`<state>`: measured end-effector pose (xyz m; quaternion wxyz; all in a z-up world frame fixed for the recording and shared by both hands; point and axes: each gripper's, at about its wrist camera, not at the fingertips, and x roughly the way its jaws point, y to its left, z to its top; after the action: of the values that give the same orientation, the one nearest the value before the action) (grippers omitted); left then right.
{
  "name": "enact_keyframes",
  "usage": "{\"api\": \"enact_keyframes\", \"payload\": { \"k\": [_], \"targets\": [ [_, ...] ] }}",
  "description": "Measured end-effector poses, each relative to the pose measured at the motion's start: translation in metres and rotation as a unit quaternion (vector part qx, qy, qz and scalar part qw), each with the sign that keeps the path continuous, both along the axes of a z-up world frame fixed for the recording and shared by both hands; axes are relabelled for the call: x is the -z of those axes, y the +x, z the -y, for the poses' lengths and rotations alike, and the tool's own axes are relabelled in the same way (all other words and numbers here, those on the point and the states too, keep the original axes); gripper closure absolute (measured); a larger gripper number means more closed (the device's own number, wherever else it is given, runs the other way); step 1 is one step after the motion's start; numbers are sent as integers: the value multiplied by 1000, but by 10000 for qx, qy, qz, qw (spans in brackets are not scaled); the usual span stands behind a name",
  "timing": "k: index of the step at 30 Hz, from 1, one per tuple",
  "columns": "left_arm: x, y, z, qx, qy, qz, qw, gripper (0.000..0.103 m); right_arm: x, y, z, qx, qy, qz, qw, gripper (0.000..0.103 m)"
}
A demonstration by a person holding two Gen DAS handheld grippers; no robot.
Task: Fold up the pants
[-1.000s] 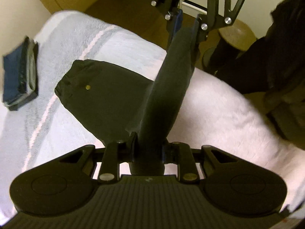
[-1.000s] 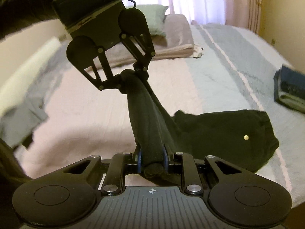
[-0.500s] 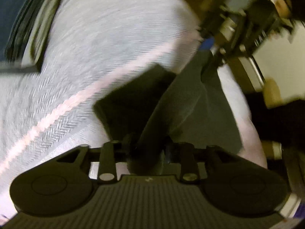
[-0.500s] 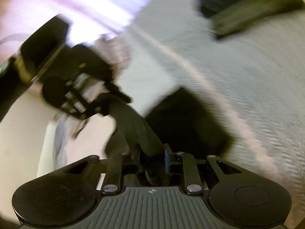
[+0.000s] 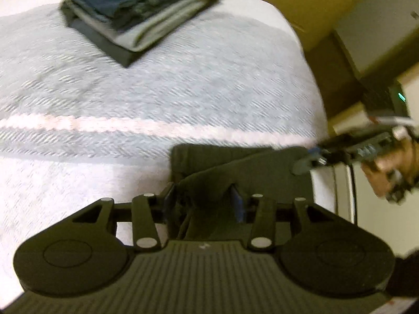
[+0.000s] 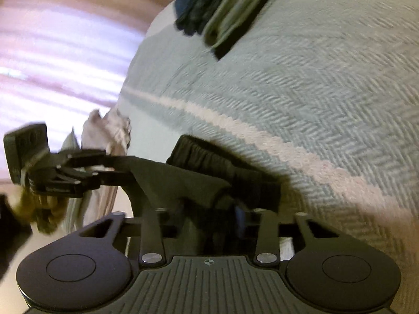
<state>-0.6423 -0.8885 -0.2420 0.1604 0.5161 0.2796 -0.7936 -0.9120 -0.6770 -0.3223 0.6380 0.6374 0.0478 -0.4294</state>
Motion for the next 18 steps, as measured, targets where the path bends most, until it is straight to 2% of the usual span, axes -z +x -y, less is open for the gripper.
{"api": "enact_keyframes", "payload": {
  "k": [4,8,12,15,18],
  "targets": [
    [22,-20,13,-38,-339,93,9994,64,5,-8,-2,312,62,-233,9992,77],
    [54,-47,26,102,-349,71,9993,64,19,-9,5,271,39,-453,9986,82],
    [81,-68,26,391,-392,353,9978,64,26,-9,3,277,41,-564,9980,83],
    [60,-56,32,228,-399,137,9988,67,22,-6,6,249,50,-598,9979,83],
    [22,-28,33,138,-552,-38,9984,70,10,0,6,116,-6,-785,9968,83]
  ]
}}
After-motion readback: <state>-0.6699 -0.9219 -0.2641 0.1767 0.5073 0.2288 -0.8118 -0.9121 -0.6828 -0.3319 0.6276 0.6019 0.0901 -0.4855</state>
